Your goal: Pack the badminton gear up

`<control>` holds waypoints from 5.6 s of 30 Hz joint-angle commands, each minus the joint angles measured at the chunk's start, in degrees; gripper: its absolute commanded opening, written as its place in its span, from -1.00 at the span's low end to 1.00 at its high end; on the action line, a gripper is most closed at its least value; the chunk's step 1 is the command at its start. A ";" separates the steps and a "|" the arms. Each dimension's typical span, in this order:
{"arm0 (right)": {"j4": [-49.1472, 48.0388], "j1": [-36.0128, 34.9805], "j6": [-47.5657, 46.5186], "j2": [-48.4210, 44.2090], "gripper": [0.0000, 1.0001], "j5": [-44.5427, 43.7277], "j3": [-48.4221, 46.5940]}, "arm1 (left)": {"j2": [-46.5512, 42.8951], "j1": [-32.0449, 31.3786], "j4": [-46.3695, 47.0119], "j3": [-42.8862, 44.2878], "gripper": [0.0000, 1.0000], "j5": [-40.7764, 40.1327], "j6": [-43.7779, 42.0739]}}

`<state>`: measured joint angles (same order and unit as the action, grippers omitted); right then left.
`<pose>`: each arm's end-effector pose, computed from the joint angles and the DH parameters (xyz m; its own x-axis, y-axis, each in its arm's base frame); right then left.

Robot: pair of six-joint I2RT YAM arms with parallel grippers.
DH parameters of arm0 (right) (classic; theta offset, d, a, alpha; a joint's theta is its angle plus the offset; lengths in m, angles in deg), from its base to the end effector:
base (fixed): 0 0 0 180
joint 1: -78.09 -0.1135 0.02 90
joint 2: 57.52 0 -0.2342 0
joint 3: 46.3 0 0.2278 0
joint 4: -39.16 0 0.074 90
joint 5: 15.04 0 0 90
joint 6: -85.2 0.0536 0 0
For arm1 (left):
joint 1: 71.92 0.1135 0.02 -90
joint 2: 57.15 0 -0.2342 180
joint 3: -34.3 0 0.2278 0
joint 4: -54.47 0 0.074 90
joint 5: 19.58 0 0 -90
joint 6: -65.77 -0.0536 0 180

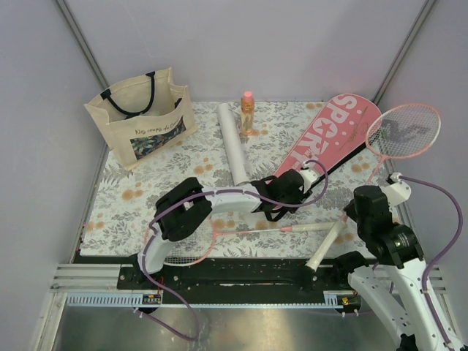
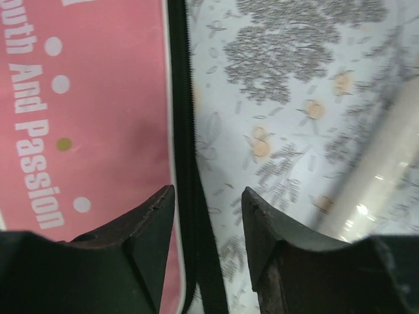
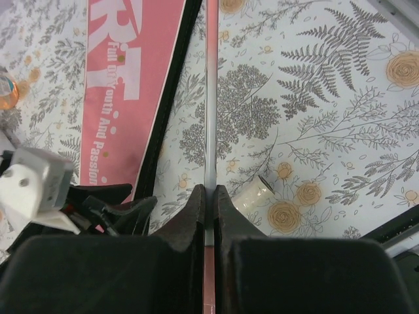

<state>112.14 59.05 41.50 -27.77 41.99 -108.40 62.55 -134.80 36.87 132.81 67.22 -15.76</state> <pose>0.1035 0.0049 0.2741 -0.3409 0.5240 -0.7805 0.5257 0.7946 0.3039 0.2068 -0.3972 0.1547 -0.4104 0.4788 -0.7761 0.8173 0.5706 -0.0802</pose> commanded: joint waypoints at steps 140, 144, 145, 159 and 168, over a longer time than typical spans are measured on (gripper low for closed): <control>-18.00 4.37 3.00 9.26 -1.00 5.91 15.72 | -9.84 6.97 0.40 1.84 -1.00 6.54 16.05; -15.10 4.63 1.60 9.88 -1.00 4.15 12.82 | -10.01 6.97 -0.13 1.57 -1.00 5.84 15.88; -14.13 4.63 1.07 9.36 -1.00 3.19 11.68 | -10.01 6.97 -0.05 1.57 -1.00 5.58 15.88; -13.06 4.90 0.37 7.86 -1.00 3.00 13.34 | -11.95 8.03 1.45 -0.36 -1.00 5.49 19.65; -17.62 4.90 2.21 6.37 -1.00 5.81 17.29 | -11.68 8.12 2.06 -1.86 -1.00 6.45 20.36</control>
<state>99.93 63.64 42.05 -19.42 47.32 -92.53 54.20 -126.88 35.15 130.93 73.23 3.52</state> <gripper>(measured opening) 0.044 0.016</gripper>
